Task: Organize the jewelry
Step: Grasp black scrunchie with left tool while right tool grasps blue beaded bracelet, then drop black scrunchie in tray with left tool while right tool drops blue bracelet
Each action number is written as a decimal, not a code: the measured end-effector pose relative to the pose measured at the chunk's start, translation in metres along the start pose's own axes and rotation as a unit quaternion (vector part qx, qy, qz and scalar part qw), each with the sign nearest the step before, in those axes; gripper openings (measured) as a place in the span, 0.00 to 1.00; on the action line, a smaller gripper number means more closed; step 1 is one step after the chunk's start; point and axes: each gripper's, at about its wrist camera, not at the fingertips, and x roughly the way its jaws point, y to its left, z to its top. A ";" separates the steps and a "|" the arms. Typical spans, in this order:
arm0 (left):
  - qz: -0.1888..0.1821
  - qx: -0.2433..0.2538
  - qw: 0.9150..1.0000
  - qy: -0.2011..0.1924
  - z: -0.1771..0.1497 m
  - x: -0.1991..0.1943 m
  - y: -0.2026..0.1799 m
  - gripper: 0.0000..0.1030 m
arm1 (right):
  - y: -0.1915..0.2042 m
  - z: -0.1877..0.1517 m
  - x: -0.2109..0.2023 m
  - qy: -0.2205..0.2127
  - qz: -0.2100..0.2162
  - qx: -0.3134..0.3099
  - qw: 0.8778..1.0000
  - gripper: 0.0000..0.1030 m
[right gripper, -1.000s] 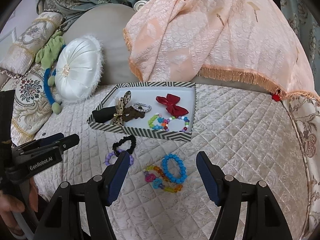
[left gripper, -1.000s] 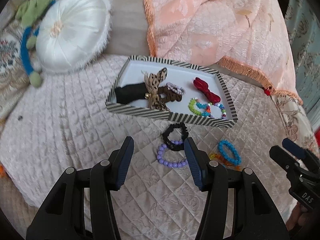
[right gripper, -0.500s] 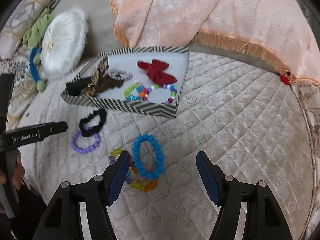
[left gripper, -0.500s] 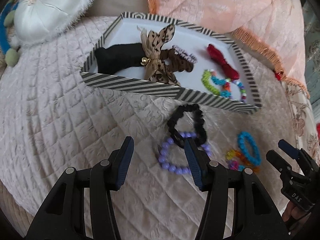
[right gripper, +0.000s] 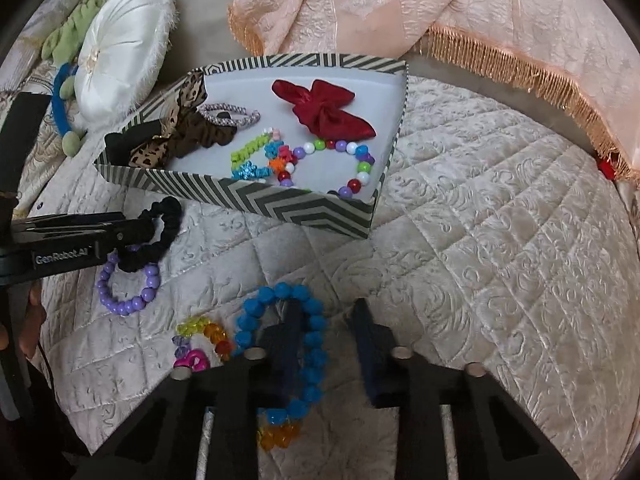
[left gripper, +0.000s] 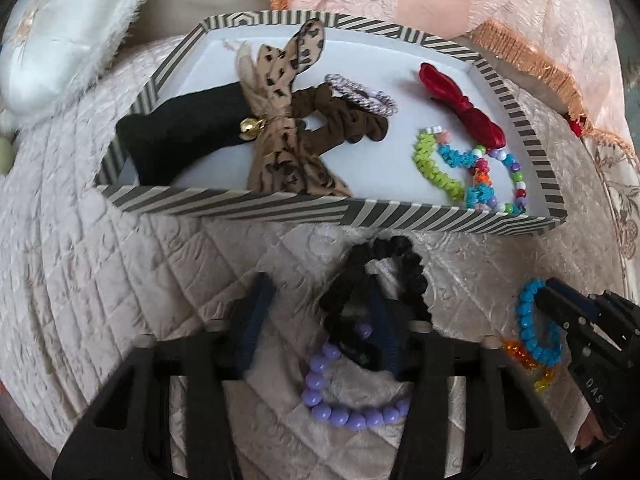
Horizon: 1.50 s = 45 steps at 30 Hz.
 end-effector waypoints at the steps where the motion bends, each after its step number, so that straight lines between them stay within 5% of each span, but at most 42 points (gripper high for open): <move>1: 0.002 0.002 1.000 0.001 0.001 0.000 -0.001 0.14 | 0.000 0.001 -0.002 -0.003 0.006 0.003 1.000 0.10; 9: -0.043 0.005 0.999 -0.032 0.006 -0.043 0.002 0.06 | 0.007 0.009 -0.046 -0.052 0.033 0.006 0.998 0.10; 22: -0.041 0.040 0.994 -0.092 0.014 -0.118 -0.015 0.06 | 0.027 0.032 -0.110 -0.114 0.036 -0.019 0.993 0.10; 45: -0.010 0.046 0.993 -0.113 0.020 -0.126 -0.014 0.06 | 0.044 0.048 -0.118 -0.122 0.038 -0.041 0.991 0.10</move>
